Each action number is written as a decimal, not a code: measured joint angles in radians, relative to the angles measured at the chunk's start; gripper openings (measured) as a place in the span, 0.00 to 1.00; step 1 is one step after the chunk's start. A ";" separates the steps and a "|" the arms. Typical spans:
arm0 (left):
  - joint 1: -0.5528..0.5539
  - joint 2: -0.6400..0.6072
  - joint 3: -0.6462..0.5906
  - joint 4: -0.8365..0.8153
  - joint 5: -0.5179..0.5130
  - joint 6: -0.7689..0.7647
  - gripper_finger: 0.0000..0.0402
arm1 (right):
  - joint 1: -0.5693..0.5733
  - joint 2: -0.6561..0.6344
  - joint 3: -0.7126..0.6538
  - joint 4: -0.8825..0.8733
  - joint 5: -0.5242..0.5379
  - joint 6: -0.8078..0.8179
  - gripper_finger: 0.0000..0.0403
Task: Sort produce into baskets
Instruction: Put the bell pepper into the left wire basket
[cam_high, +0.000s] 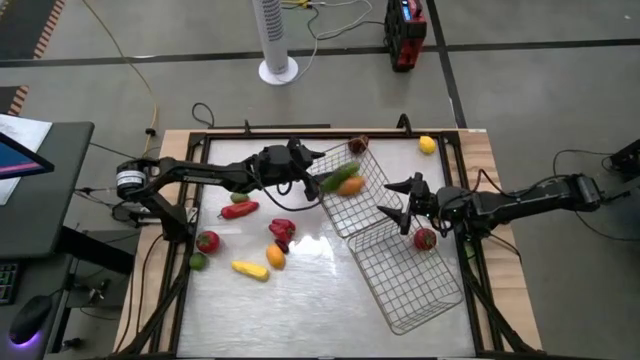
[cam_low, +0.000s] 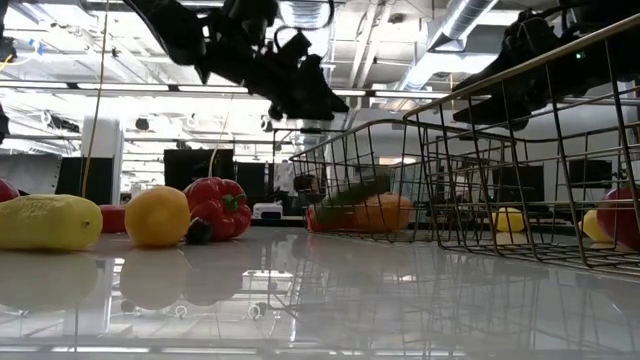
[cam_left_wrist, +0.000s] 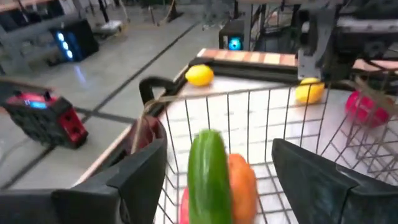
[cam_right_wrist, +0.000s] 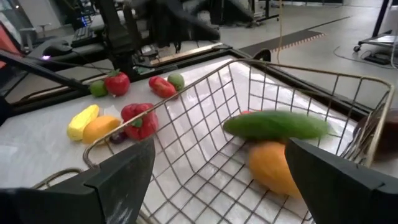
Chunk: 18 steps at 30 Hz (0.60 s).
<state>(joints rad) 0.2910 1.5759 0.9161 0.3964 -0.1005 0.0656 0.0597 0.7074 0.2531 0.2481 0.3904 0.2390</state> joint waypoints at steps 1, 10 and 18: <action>-0.001 -0.021 0.000 -0.017 0.000 0.018 0.70 | 0.000 0.000 0.000 -0.006 0.000 0.001 0.96; -0.049 -0.201 -0.096 -0.335 -0.113 -0.009 0.68 | -0.002 -0.055 -0.001 -0.099 0.001 0.026 0.96; -0.110 -0.293 -0.148 -0.632 0.069 -0.192 0.67 | -0.043 -0.066 -0.001 -0.101 0.005 0.025 0.96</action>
<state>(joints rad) 0.1808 1.2833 0.7680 -0.2354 -0.0312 -0.1261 0.0167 0.6415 0.2523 0.1467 0.3950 0.2638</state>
